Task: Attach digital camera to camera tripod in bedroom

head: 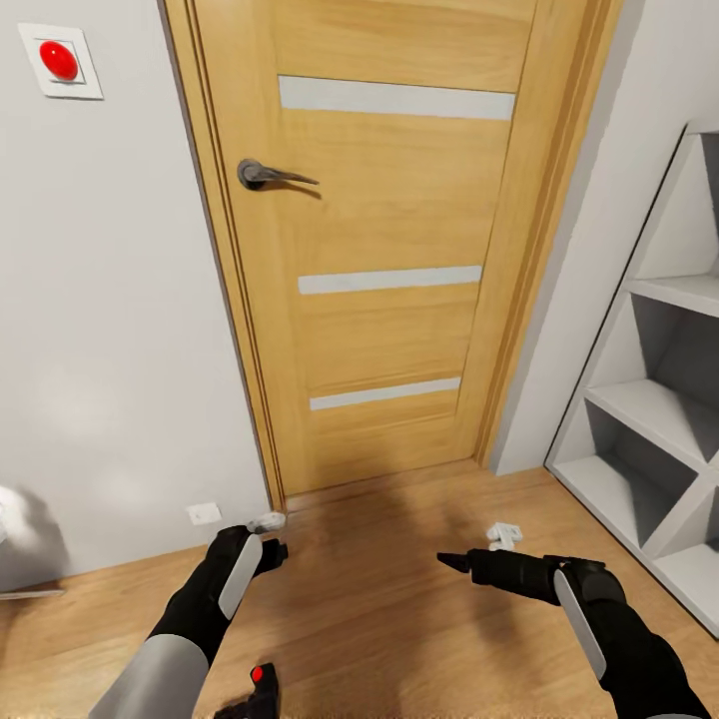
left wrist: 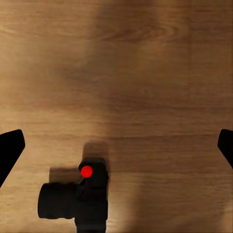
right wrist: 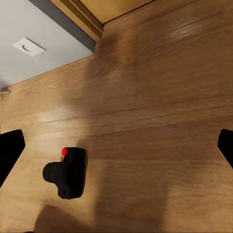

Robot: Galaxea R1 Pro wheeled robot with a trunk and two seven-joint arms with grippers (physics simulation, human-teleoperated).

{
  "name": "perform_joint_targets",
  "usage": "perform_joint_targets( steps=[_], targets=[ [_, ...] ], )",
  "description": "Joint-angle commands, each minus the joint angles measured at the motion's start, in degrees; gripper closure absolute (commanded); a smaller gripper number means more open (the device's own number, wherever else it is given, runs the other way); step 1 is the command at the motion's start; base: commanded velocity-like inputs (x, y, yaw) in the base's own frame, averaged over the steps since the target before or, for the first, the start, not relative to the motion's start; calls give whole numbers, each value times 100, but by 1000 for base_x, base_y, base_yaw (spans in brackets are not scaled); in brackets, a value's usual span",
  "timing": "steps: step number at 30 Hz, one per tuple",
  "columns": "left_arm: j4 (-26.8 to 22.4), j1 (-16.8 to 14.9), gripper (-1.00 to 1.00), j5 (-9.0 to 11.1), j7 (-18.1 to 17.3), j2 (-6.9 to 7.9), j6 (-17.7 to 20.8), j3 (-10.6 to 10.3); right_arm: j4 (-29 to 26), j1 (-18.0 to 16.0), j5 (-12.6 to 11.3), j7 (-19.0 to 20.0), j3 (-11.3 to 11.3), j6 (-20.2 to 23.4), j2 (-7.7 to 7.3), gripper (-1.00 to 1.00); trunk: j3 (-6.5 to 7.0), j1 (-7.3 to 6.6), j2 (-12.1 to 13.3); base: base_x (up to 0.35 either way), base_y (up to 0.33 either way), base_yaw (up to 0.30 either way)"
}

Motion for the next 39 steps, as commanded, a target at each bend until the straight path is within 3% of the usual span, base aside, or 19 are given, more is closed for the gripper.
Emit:
perform_joint_targets(
  steps=[1, 17, 30, 39],
  targets=[
    [-7, -2, -100, 62, 47, -3, 13, 8, -2, -3, -36, 14, -5, 41, -5, -100, -28, 1, -4, 0, 0, 0],
    [-7, -3, -100, 56, 48, -4, 20, 18, -13, -3, -36, 72, -8, 57, -37, -100, -383, 42, -26, 0, 0, 0],
    [-17, -2, -100, 50, 69, 1, 30, 27, -39, -3, -36, 73, -5, 441, -59, -100, -671, 76, -43, 0, 0, 0],
    [-16, -2, -100, 50, 71, -3, 30, 27, -13, -3, -33, 73, -5, 454, -53, -100, -870, 99, -55, 0, 0, 0]
  ],
)
